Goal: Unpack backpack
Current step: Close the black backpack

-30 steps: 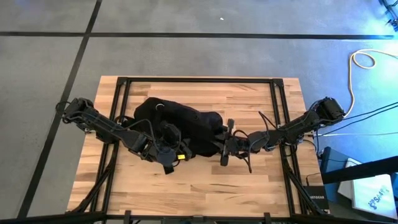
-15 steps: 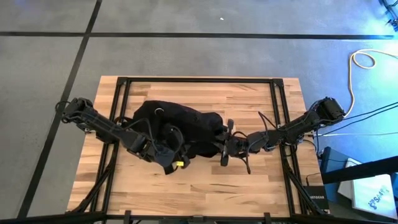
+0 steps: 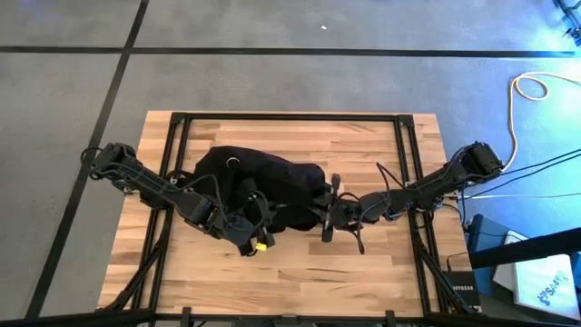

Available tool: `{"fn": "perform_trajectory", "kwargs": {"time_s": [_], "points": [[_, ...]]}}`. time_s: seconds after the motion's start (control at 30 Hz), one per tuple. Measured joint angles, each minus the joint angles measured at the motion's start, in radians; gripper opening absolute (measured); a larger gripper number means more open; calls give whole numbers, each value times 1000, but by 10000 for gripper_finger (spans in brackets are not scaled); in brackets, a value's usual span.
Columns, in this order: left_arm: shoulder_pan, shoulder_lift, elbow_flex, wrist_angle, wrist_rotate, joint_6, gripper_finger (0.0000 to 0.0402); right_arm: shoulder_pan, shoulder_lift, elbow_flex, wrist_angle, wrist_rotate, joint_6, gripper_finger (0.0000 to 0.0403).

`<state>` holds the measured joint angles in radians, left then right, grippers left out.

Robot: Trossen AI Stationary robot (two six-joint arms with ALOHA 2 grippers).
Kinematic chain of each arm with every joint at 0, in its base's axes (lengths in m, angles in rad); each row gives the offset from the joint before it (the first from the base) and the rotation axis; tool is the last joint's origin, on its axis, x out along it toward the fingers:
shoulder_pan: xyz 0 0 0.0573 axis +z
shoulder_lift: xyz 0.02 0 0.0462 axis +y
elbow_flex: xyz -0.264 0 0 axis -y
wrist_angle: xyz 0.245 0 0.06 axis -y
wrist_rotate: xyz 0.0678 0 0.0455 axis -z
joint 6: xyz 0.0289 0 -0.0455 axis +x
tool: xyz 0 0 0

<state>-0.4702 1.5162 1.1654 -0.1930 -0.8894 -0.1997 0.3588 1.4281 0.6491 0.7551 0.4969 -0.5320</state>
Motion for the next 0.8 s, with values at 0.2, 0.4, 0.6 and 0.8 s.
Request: {"fn": "perform_trajectory", "kwargs": {"time_s": [0.2,0.4,0.6,0.8], "points": [[6,0,1,-20,13,48,24,0,0,0,-5,0,0,0],[-5,0,1,-33,2,246,53,1,0,0,-6,0,0,0],[-8,0,1,-30,-2,519,125,1,0,-1,-6,-1,1,0],[-9,1,1,-29,-70,762,164,0,0,-1,-6,1,4,0]]}}
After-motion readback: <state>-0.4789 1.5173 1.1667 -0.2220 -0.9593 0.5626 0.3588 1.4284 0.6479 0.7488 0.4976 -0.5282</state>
